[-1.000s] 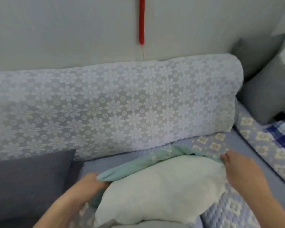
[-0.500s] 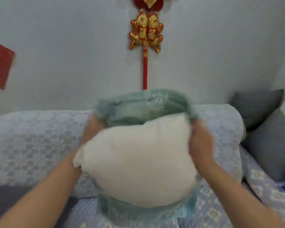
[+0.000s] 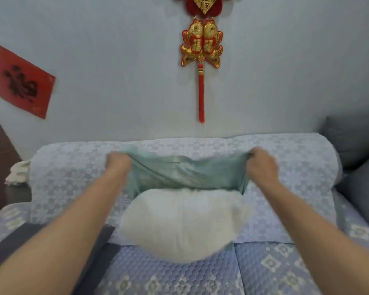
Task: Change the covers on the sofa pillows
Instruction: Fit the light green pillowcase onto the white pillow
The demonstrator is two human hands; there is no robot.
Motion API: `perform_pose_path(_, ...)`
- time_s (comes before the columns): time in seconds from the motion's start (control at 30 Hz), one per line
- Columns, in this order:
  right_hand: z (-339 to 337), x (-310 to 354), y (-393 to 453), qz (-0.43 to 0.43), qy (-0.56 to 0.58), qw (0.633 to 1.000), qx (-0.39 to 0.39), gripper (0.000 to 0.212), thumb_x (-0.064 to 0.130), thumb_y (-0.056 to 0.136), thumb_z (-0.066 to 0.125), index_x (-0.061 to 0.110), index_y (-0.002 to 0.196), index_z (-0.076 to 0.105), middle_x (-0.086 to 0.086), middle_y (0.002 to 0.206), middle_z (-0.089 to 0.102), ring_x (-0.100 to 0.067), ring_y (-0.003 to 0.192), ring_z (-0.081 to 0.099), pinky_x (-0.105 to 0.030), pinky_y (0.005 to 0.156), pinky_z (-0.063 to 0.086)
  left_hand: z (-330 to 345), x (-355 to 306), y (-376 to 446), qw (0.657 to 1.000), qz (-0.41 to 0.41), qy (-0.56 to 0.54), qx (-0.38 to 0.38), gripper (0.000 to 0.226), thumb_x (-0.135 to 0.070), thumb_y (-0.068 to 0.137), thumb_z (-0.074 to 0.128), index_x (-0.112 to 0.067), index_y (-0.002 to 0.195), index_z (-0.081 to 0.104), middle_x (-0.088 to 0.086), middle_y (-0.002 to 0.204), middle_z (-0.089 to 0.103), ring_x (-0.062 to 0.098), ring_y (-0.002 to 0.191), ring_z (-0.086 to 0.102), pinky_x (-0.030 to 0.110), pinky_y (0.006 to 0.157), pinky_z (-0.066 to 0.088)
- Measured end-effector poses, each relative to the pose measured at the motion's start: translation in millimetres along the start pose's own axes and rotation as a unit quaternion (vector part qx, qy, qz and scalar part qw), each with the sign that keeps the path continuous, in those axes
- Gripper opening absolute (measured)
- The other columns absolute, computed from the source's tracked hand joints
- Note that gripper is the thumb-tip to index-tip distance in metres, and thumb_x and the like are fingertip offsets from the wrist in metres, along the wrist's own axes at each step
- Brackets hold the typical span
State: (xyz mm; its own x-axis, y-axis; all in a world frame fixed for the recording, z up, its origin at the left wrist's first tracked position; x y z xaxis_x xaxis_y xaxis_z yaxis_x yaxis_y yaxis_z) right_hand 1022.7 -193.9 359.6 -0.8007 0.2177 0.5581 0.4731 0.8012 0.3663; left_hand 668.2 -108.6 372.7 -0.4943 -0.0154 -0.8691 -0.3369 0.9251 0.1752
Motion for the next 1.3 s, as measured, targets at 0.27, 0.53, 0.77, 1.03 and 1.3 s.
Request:
perform_pose_path(0.27,-32,50,-13,-0.019,0.224,0.973,0.062,0.028,0.013,0.1,0.035,0.016,0.087,0.059,-0.009,0.082,0.063,-0.029,0.056,0.064,-0.03,0.047,0.05,-78,-49,25,0.96,-0.058,-0.274,-0.014,0.015,0.002,0.094,0.057,-0.007,0.084,0.064,0.012,0.088,0.068,0.021,0.068,0.073,0.037,0.062,0.062)
perform_pose_path(0.53,-71,42,-47,-0.065,0.356,0.892,0.271,0.016,0.002,0.095,0.053,0.004,0.085,0.066,-0.008,0.054,0.049,-0.024,0.044,0.04,-0.032,0.049,0.031,-94,-82,81,0.997,-0.036,0.062,0.039,0.038,-0.016,0.09,0.069,0.005,0.12,0.06,0.022,0.117,0.066,0.039,0.102,0.067,0.055,0.09,0.056)
perform_pose_path(0.77,31,-145,-123,0.269,0.221,0.871,0.346,0.011,-0.005,0.094,0.052,-0.003,0.084,0.058,-0.006,0.047,0.035,-0.018,0.037,0.037,-0.019,0.039,0.029,170,-40,13,0.95,0.022,0.051,0.308,0.013,-0.009,0.095,0.057,-0.01,0.107,0.06,0.021,0.109,0.066,0.031,0.086,0.068,0.042,0.074,0.063)
perform_pose_path(1.03,162,-436,-311,0.538,-0.105,0.759,0.351,0.013,0.008,0.092,0.051,0.01,0.081,0.056,-0.009,0.076,0.057,-0.027,0.078,0.059,-0.03,0.08,0.055,321,302,-162,0.743,0.082,0.288,0.599,0.066,-0.041,0.098,0.052,-0.013,0.155,0.035,0.009,0.158,0.038,0.026,0.145,0.037,0.034,0.119,0.029)
perform_pose_path(1.3,221,-359,-310,0.48,-0.004,0.785,0.392,0.036,0.02,0.1,0.051,0.003,0.131,0.056,-0.016,0.124,0.062,-0.019,0.086,0.057,-0.024,0.06,0.042,325,423,-184,0.725,0.192,0.363,0.553,0.049,-0.031,0.101,0.048,-0.02,0.148,0.045,0.009,0.147,0.046,0.034,0.131,0.046,0.045,0.108,0.042)
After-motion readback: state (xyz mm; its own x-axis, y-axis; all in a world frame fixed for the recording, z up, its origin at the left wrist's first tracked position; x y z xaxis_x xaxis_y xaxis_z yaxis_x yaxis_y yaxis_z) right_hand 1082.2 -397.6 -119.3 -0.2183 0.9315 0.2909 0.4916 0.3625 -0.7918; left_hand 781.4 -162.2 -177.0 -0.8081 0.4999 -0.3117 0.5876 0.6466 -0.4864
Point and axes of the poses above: each hand's wrist, its own y-axis towards the middle knuckle, its own z-axis out of the palm, x = y × z, the point moved 3 cm from there along y, towards the middle knuckle
